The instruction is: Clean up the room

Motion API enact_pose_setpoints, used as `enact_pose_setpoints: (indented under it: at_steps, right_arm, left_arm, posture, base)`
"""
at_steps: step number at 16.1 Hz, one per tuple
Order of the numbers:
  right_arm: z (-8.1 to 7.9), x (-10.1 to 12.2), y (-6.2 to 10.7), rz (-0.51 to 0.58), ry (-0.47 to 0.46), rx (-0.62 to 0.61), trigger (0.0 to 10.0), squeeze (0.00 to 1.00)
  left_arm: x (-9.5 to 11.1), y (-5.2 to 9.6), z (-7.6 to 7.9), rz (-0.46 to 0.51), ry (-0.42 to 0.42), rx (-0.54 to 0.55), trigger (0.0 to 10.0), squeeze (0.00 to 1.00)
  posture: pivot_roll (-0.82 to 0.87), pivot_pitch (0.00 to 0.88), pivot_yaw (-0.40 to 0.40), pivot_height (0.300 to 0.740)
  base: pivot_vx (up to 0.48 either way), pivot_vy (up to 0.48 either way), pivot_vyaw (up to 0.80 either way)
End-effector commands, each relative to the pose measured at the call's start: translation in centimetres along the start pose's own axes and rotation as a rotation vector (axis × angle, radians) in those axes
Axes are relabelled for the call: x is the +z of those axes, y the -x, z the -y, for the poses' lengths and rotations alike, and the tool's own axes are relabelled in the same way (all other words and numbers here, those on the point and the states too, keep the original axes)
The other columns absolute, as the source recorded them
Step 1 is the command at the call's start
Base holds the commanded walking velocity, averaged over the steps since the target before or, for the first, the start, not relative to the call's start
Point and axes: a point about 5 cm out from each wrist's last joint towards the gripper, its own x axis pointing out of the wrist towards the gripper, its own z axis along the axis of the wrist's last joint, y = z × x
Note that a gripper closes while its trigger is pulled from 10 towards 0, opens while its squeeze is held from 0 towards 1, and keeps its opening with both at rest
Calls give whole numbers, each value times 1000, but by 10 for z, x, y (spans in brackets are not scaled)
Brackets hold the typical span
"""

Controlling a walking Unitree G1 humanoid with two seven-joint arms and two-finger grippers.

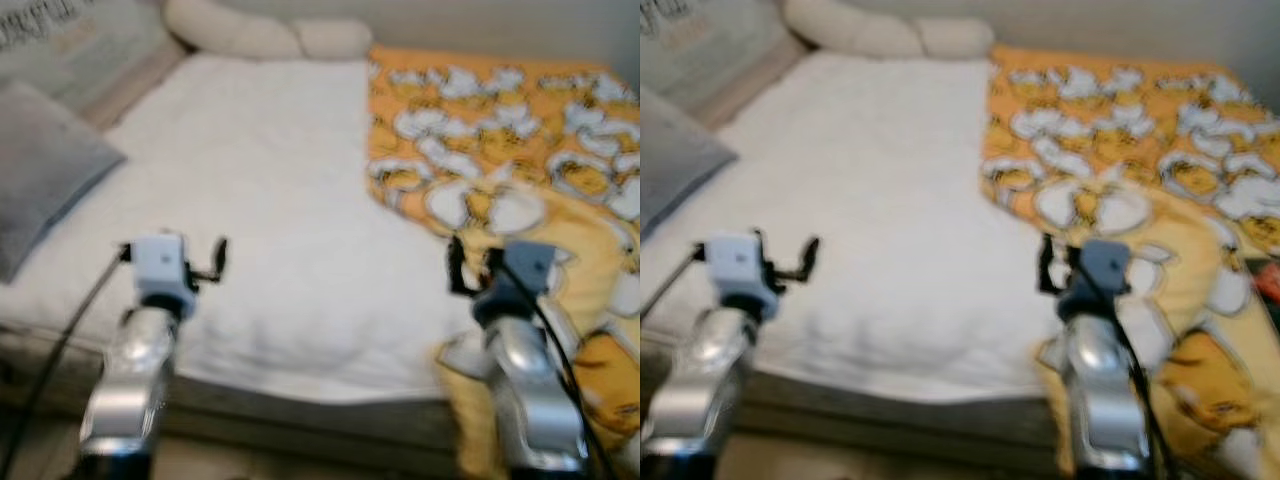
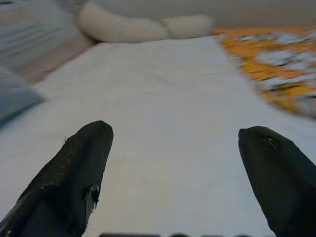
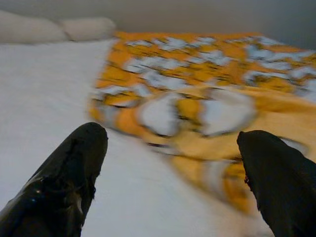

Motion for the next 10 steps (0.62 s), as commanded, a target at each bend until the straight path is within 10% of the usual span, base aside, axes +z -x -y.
enact_pose_setpoints:
  at_steps: [1,10]
  right_arm:
    - [-4,1,0,-8,-5,9,10000,1000]
    - [-7,-4,1,-24,16,38,10000,1000]
  left_arm:
    - [5,0,-3,19,-15,5,10000,1000]
    - [3,-1,3,17,-22,-20,10000,1000]
  posture:
    - [-69,0,24,740]
    - [-79,0,26,740]
  base:
    - [0,-480,0]
    - [0,-480,0]
